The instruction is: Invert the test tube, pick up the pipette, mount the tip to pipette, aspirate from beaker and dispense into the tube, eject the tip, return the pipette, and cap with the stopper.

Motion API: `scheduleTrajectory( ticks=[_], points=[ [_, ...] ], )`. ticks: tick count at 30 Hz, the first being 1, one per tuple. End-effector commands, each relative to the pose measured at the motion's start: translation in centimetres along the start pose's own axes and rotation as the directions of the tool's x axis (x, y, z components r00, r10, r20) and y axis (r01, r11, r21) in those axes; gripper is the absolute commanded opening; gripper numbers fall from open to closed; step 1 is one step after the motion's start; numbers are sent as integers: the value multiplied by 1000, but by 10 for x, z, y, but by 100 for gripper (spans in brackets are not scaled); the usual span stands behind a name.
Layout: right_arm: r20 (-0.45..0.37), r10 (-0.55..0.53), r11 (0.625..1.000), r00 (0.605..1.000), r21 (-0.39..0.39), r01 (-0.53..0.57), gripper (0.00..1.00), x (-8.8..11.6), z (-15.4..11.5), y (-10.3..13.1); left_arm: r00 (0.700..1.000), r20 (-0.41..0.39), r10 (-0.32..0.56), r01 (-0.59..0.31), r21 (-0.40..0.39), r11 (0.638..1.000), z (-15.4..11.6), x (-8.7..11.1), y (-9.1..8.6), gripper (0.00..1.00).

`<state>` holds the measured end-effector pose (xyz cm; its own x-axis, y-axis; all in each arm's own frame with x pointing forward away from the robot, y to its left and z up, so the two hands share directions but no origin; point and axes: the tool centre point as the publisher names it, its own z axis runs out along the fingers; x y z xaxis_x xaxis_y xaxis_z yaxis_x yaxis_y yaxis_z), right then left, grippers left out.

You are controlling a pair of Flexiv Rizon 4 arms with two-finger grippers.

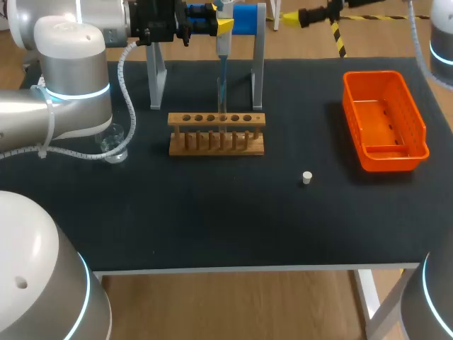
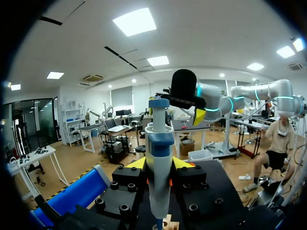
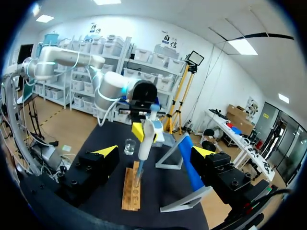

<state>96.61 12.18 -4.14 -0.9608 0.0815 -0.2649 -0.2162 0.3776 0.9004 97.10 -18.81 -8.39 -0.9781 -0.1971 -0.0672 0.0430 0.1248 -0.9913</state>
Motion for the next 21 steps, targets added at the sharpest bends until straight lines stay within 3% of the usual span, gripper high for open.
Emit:
scheduleTrajectory(
  ticks=[1, 9, 10, 11, 12, 15, 21],
  points=[
    [-14, 4, 1000, 1000, -8, -4, 100, -13, 12, 10, 1000, 1, 0, 0, -1, 1000, 1, 0, 0, 0],
    [-2, 33, 995, 999, -95, -33, 100, -21, 27, 32, 1000, 1, 0, 0, -1, 1000, 1, 0, 0, 0],
    [-2, 34, 994, 999, -104, -34, 93, -22, 29, 35, 1000, 1, 0, 0, -1, 1000, 1, 0, 0, 0],
    [-3, 33, 993, 999, -115, -33, 63, -23, 30, 38, 1000, 1, 0, 0, -1, 1000, 1, 0, 0, 0],
    [-1, 32, 992, 999, -120, -32, 46, -23, 32, 41, 1000, 1, 0, 0, -1, 1000, 1, 0, 0, 0],
    [-2, 28, 990, 1000, -137, -28, 12, -23, 37, 50, 1000, 1, 0, 0, -1, 1000, 1, 0, 0, 0],
    [-10, 42, 986, 999, -162, -43, 0, -20, 47, 59, 1000, 1, 0, 0, -1, 1000, 1, 0, 0, 0]
  ],
)
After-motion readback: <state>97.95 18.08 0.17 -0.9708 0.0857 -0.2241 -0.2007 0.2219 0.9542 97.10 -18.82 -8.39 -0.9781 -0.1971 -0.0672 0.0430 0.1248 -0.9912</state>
